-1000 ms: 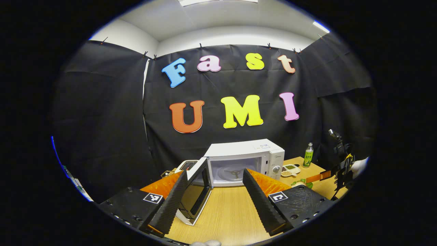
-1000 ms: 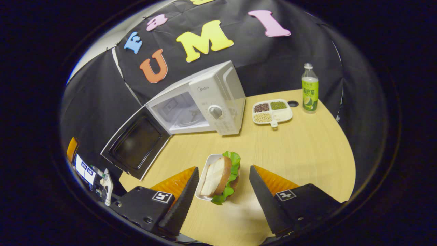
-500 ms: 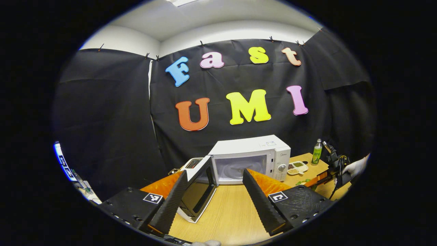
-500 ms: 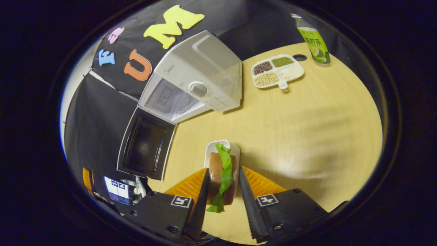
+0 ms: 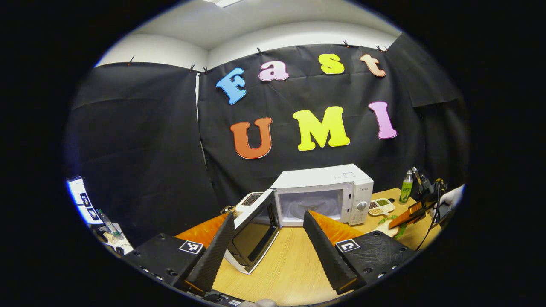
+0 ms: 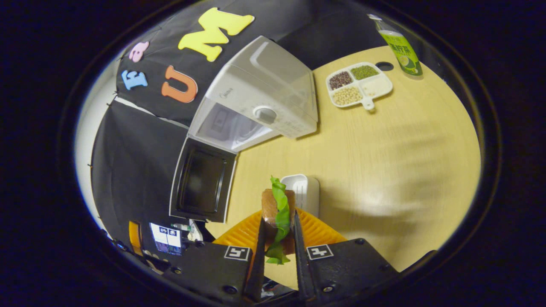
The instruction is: Open the microwave oven with the left hand, put the food in, and close the microwave oven.
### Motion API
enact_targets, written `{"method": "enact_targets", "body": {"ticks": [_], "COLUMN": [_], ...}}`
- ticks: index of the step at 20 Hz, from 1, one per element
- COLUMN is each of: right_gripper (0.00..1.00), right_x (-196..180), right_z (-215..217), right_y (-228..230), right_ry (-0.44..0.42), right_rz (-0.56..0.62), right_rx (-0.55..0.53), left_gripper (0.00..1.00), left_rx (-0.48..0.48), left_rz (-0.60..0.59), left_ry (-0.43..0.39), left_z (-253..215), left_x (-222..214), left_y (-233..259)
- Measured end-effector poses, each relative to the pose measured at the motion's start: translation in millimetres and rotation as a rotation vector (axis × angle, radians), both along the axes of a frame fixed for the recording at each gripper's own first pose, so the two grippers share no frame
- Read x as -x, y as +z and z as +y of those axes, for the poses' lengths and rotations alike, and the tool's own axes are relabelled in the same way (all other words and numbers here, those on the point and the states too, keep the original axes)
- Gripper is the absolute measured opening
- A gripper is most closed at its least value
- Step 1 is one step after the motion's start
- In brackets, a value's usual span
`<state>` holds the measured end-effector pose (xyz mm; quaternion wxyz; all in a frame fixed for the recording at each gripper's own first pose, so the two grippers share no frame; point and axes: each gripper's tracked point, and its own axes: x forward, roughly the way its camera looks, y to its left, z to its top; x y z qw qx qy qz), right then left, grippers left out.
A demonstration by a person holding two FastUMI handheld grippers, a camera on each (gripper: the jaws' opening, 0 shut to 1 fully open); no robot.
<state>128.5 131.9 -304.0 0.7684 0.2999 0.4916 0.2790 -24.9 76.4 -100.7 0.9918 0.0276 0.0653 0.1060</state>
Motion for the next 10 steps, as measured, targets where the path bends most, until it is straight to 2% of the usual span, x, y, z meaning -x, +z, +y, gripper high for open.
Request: {"method": "enact_targets", "body": {"ticks": [1, 5, 7, 10], "right_gripper": [0.35, 0.35, 0.35, 0.35], "right_x": [-1, -19, -32, -58], "right_z": [8, 55, 84, 125], "right_y": [14, 64, 78, 87], "right_ry": [-0.003, -0.061, -0.115, -0.267], "right_rz": [-0.028, -0.162, -0.224, -0.305], "right_rx": [-0.013, -0.072, -0.104, -0.150], "left_gripper": [0.96, 0.96, 0.96, 0.96], "left_rx": [0.001, 0.012, 0.015, 0.019], "left_rz": [0.001, 0.002, 0.002, 0.008], "left_ry": [-0.003, -0.025, -0.036, -0.040], "left_z": [2, 8, 15, 30], "left_x": [1, 3, 4, 8], "left_y": [-1, -2, -4, -9]}}
